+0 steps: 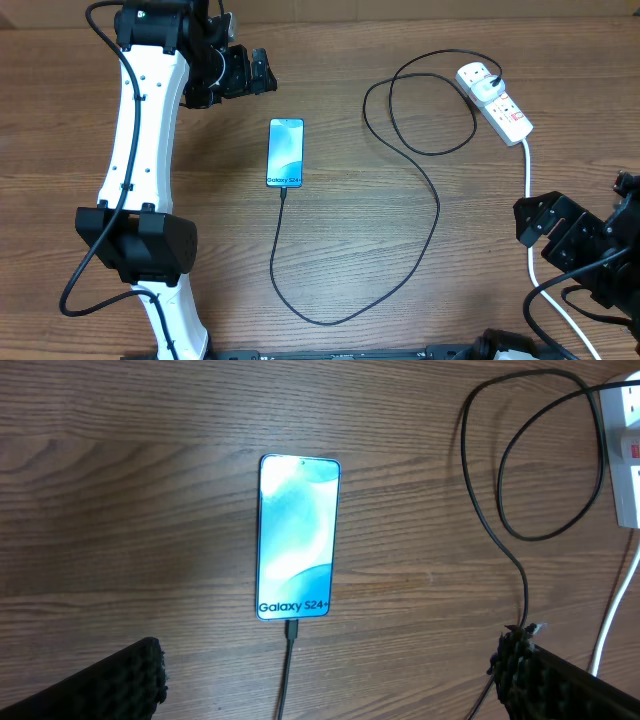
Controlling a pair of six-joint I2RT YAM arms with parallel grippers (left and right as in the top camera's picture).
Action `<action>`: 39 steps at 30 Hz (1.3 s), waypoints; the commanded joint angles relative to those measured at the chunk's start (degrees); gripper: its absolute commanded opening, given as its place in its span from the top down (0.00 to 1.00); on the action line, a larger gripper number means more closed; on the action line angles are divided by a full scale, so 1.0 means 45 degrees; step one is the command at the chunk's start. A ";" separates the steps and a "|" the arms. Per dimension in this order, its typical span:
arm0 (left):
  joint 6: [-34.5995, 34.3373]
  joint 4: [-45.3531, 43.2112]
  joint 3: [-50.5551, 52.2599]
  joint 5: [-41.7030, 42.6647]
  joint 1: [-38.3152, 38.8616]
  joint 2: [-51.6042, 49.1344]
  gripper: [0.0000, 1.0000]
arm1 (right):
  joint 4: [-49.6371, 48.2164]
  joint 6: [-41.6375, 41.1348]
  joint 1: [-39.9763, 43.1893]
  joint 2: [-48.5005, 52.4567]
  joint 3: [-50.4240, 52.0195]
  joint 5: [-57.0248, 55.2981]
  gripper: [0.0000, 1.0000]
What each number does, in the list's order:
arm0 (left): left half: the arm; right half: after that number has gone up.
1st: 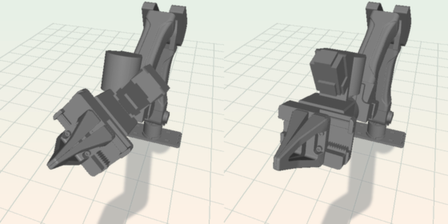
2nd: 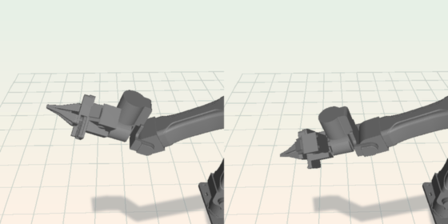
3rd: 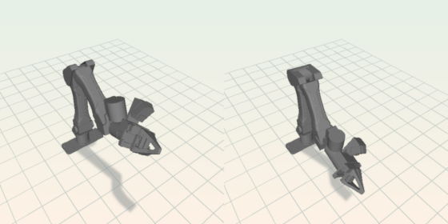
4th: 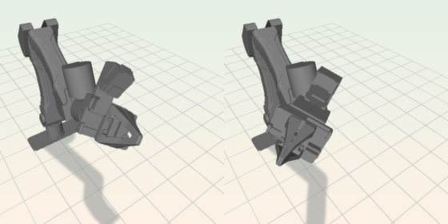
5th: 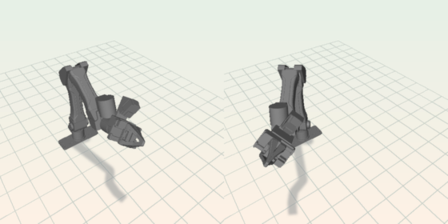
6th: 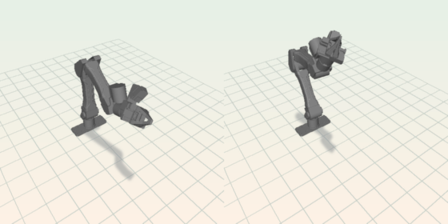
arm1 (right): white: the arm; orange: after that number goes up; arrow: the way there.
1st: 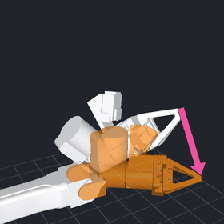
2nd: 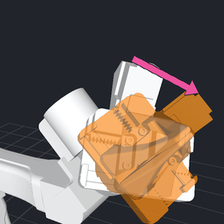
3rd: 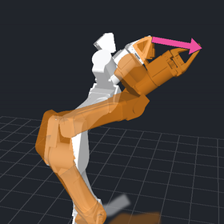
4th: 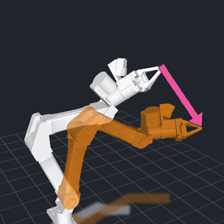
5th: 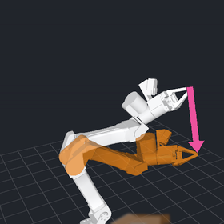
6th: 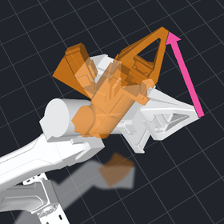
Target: Plug charger to phone and switch on socket
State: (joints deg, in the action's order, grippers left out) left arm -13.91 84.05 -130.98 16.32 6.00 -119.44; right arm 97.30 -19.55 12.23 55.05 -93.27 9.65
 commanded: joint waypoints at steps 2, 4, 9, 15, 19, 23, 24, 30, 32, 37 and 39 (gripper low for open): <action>-0.0097 -0.0019 -0.0146 0.0131 0.0087 -0.0058 0.00 | -0.0058 -0.0131 -0.0087 -0.0019 0.0083 0.0117 0.00; -0.0097 -0.0019 -0.0146 0.0131 0.0087 -0.0053 0.00 | -0.0058 -0.0131 -0.0087 -0.0019 0.0083 0.0117 0.00; -0.0097 -0.0019 -0.0146 0.0131 0.0087 -0.0053 0.00 | -0.0058 -0.0005 -0.0087 -0.0019 0.0083 0.0461 0.00; -0.0097 -0.0019 -0.0146 0.0131 0.0087 -0.0053 0.00 | -0.0058 0.0068 -0.0087 -0.0019 0.0087 0.0549 0.00; -0.0097 -0.0019 -0.0146 0.0131 0.0087 -0.0058 0.00 | -0.0058 0.0063 -0.0087 -0.0019 0.0087 0.0661 0.00; -0.0097 -0.0019 -0.0146 0.0131 0.0087 -0.0053 0.00 | -0.0058 0.0073 -0.0087 -0.0024 0.0087 0.0777 0.00; -0.0097 -0.0019 -0.0146 0.0131 0.0087 -0.0053 0.00 | -0.0058 0.0068 -0.0087 -0.0029 0.0087 0.0782 0.00; -0.0102 -0.0019 -0.0146 0.0131 0.0087 -0.0053 0.00 | -0.0058 0.0170 -0.0087 -0.0068 0.0087 0.0792 0.00; -0.0097 -0.0019 -0.0146 0.0131 0.0087 -0.0053 0.00 | -0.0058 0.0452 -0.0087 -0.0068 0.0087 0.0869 0.00; -0.0097 -0.0019 -0.0146 0.0131 0.0087 -0.0053 0.00 | -0.0058 0.0787 -0.0087 -0.0078 0.0087 0.1025 0.00; -0.0097 -0.0015 -0.0146 0.0131 0.0087 -0.0058 0.00 | -0.0053 0.0787 -0.0087 -0.0078 0.0087 0.1030 0.00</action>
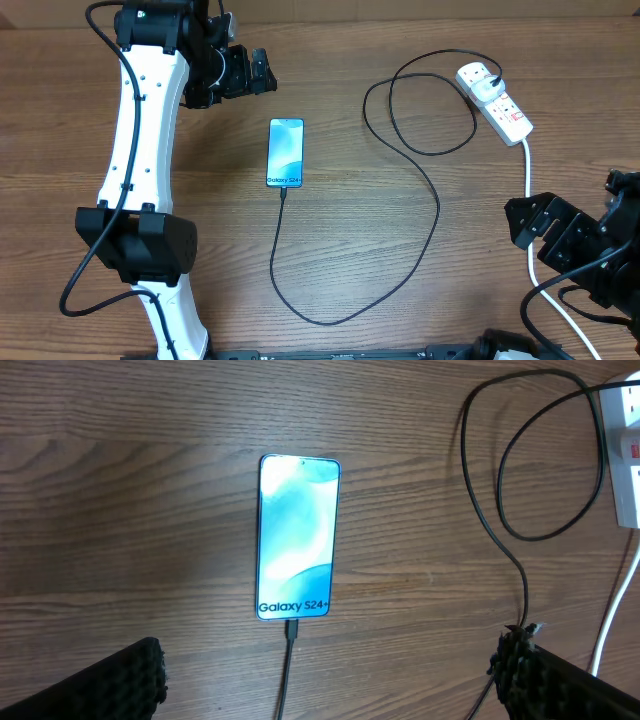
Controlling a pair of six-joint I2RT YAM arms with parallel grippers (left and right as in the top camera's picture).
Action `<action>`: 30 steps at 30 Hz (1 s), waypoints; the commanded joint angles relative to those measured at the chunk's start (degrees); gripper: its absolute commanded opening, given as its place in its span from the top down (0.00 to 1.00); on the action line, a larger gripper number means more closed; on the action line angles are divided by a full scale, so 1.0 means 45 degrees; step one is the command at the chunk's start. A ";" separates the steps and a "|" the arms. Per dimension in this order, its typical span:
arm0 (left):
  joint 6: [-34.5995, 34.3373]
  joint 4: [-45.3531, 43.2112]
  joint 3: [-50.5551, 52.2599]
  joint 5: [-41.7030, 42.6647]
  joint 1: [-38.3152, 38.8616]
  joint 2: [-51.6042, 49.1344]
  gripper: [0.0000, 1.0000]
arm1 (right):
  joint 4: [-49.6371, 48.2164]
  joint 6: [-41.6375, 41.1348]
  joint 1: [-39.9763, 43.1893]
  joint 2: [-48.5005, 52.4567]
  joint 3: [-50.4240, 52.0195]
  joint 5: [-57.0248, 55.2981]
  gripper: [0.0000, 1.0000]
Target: Plug charger to phone and switch on socket
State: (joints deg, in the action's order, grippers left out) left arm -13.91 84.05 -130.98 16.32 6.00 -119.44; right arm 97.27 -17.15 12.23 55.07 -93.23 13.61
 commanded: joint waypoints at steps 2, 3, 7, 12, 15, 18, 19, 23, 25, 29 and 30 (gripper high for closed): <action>-0.0097 -0.0015 -0.0146 0.0131 0.0087 -0.0053 0.00 | -0.0053 0.0248 -0.0087 -0.0083 0.0087 0.0155 0.00; -0.0097 -0.0019 -0.0146 0.0131 0.0087 -0.0058 0.00 | -0.0049 0.0248 -0.0087 -0.0087 0.0087 0.0155 0.00; -0.0102 -0.0015 -0.0146 0.0131 0.0087 -0.0053 0.00 | -0.0053 0.0248 -0.0087 -0.0155 0.0087 0.0146 0.00; -0.0097 -0.0019 -0.0146 0.0131 0.0087 -0.0053 0.00 | -0.0053 0.0248 -0.0087 -0.0641 0.0087 0.0233 0.00; -0.0097 -0.0019 -0.0146 0.0131 0.0087 -0.0058 0.00 | -0.0049 0.0248 -0.0087 -0.1234 0.0092 0.0233 0.00; -0.0097 -0.0019 -0.0146 0.0131 0.0087 -0.0053 0.00 | -0.0053 0.0248 -0.0087 -0.1885 0.0136 0.0238 0.00; -0.0097 -0.0019 -0.0146 0.0131 0.0087 -0.0058 0.00 | -0.0053 0.0248 -0.0087 -0.2093 0.0151 0.0238 0.00; -0.0097 -0.0019 -0.0146 0.0131 0.0087 -0.0058 0.00 | -0.0053 0.0248 -0.0087 -0.2710 0.0146 0.0243 0.00; -0.0102 -0.0019 -0.0146 0.0131 0.0087 -0.0053 0.00 | -0.0053 0.0248 -0.0087 -0.2939 0.0151 0.0243 0.00; -0.0097 -0.0019 -0.0146 0.0131 0.0087 -0.0053 0.00 | -0.0053 0.0253 -0.0087 -0.3245 0.0151 0.0243 0.00; -0.0097 -0.0019 -0.0146 0.0131 0.0087 -0.0058 0.00 | -0.0053 0.0253 -0.0087 -0.3303 0.0151 0.0243 0.00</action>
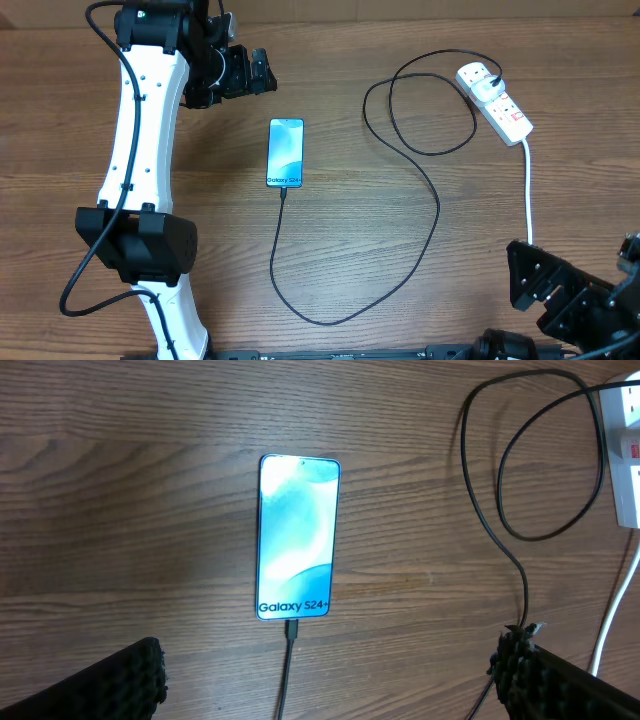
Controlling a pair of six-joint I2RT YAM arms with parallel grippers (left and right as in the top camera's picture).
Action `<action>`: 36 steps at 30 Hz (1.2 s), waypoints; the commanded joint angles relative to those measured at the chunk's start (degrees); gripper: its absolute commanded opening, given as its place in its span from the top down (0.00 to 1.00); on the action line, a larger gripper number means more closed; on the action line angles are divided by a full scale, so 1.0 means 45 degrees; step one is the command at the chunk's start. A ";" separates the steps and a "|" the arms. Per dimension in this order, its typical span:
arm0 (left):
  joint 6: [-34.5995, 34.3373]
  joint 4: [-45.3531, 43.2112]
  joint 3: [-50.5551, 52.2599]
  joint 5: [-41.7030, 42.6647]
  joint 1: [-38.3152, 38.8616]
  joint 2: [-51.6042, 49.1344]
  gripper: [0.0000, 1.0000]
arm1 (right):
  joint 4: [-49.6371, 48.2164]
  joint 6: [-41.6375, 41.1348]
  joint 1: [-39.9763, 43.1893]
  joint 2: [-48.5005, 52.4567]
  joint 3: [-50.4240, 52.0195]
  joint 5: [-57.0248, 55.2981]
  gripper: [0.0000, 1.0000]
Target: Plug charger to phone and switch on socket
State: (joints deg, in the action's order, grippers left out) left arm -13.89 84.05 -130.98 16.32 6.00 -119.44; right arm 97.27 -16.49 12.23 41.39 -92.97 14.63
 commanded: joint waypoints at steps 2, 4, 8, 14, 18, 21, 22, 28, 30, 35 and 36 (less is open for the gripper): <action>-0.0102 -0.0019 -0.0146 0.0131 0.0087 -0.0053 0.00 | -0.0053 0.0209 -0.0087 -0.0340 0.0092 0.0015 0.00; -0.0102 -0.0019 -0.0146 0.0131 0.0087 -0.0053 0.00 | -0.0053 0.0389 -0.0087 -0.0355 0.0107 0.0136 0.00; -0.0102 -0.0019 -0.0146 0.0131 0.0087 -0.0053 0.00 | -0.0083 0.0389 -0.0087 -0.0607 0.0612 0.0209 0.00; -0.0102 -0.0019 -0.0146 0.0131 0.0087 -0.0053 0.00 | -0.1365 0.0389 -0.0685 -0.2035 0.2458 0.0204 0.00; -0.0102 -0.0019 -0.0146 0.0131 0.0087 -0.0053 0.00 | -0.3011 0.0393 -0.1617 -0.3133 0.3915 0.0204 0.00; -0.0102 -0.0019 -0.0146 0.0131 0.0087 -0.0058 0.00 | -0.4308 0.0393 -0.2084 -0.3978 0.5115 0.0204 0.00; -0.0102 -0.0019 -0.0146 0.0131 0.0087 -0.0053 0.00 | -0.4745 0.0393 -0.2215 -0.4265 0.5581 0.0199 0.00; -0.0107 -0.0019 -0.0146 0.0131 0.0087 -0.0053 0.00 | -0.6824 0.0393 -0.2516 -0.5445 0.7893 0.0102 0.00; -0.0107 -0.0019 -0.0146 0.0131 0.0087 -0.0053 0.00 | -0.7630 0.0393 -0.2516 -0.5707 0.8626 0.0102 0.00; -0.0102 -0.0015 -0.0146 0.0131 0.0087 -0.0053 0.00 | -0.9165 0.0408 -0.2516 -0.6042 1.0064 0.0097 0.00; -0.0102 -0.0019 -0.0146 0.0131 0.0087 -0.0053 0.00 | -0.9593 0.0457 -0.2516 -0.6130 1.0380 0.0092 0.00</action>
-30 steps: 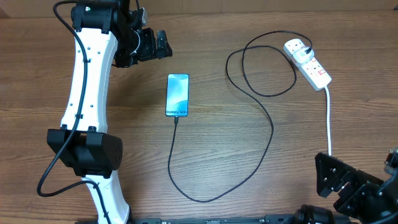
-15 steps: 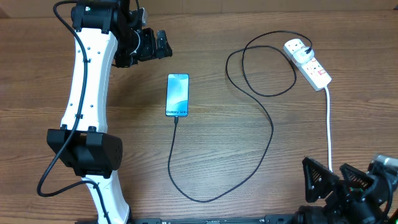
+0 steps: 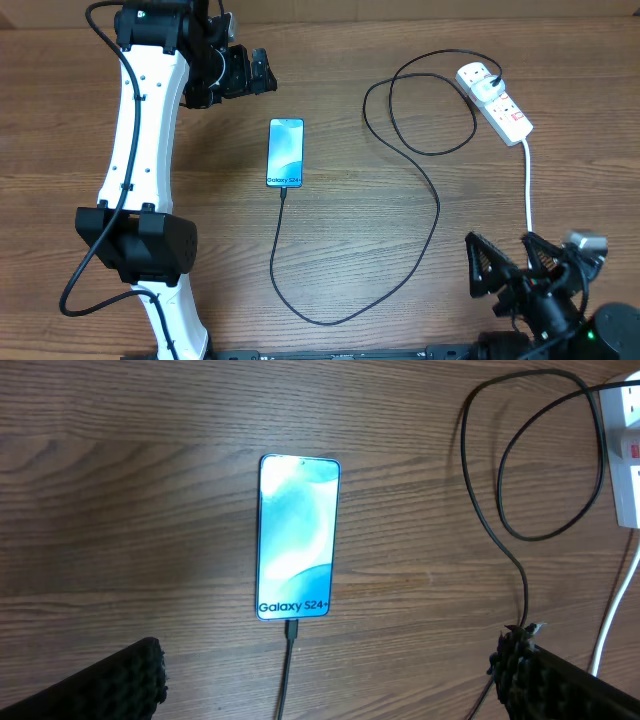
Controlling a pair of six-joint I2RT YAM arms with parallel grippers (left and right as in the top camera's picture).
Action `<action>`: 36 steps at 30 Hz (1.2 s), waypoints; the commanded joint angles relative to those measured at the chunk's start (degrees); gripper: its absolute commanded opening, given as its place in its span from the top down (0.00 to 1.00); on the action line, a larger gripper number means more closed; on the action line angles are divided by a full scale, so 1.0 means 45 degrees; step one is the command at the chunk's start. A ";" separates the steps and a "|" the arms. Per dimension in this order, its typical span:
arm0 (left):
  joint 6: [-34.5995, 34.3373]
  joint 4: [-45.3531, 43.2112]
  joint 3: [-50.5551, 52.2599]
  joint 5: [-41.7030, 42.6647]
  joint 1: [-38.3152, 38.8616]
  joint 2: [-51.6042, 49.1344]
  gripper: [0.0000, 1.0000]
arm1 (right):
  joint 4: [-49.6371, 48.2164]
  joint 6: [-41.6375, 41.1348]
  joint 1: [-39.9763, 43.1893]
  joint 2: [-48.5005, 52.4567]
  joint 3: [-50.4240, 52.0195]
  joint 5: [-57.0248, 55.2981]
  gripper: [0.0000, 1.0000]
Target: Plug charger to phone and switch on socket
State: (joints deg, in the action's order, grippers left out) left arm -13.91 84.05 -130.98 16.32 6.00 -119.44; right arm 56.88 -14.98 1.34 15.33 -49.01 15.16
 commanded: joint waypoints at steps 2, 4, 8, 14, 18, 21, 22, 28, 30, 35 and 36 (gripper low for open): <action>-0.0097 -0.0019 -0.0146 0.0131 0.0087 -0.0053 0.00 | -0.1341 0.0418 -0.0097 -0.0544 0.1161 -0.0010 0.00; -0.0097 -0.0019 -0.0146 0.0131 0.0087 -0.0053 0.00 | -0.1982 0.0612 -0.0097 -0.0874 0.1773 -0.0010 0.00; -0.0097 -0.0019 -0.0146 0.0131 0.0087 -0.0058 0.00 | -0.3036 0.0699 -0.0097 -0.1715 0.3065 -0.0015 0.00; -0.0097 -0.0019 -0.0146 0.0131 0.0087 -0.0053 0.00 | -0.4741 0.0748 -0.0097 -0.2652 0.5066 -0.0015 0.00; -0.0102 -0.0015 -0.0146 0.0131 0.0087 -0.0053 0.00 | -0.5921 0.0729 -0.0097 -0.3128 0.6266 0.0000 0.00; -0.0102 -0.0019 -0.0146 0.0131 0.0087 -0.0053 0.00 | -0.7164 0.0733 -0.0097 -0.3376 0.7082 0.0010 0.00; -0.0097 -0.0019 -0.0146 0.0131 0.0087 -0.0053 0.00 | -0.7397 0.0738 -0.0097 -0.3371 0.7223 0.0029 0.00; -0.0097 -0.0015 -0.0146 0.0131 0.0087 -0.0053 0.00 | -0.9267 0.0738 -0.0097 -0.3371 0.8165 0.0039 0.00; -0.0097 -0.0019 -0.0146 0.0131 0.0087 -0.0053 0.00 | -0.9753 0.0748 -0.0097 -0.3371 0.8442 0.0029 0.00; -0.0097 -0.0019 -0.0146 0.0131 0.0087 -0.0053 0.00 | -1.0958 0.0792 -0.0097 -0.3371 0.9248 0.0024 0.00; -0.0097 -0.0019 -0.0146 0.0131 0.0087 -0.0053 0.00 | -1.1220 0.0787 -0.0097 -0.3371 0.9418 0.0024 0.00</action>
State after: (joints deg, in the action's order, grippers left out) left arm -13.91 84.05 -130.98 16.32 6.00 -119.44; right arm 8.27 -11.92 1.34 0.84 -8.69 15.18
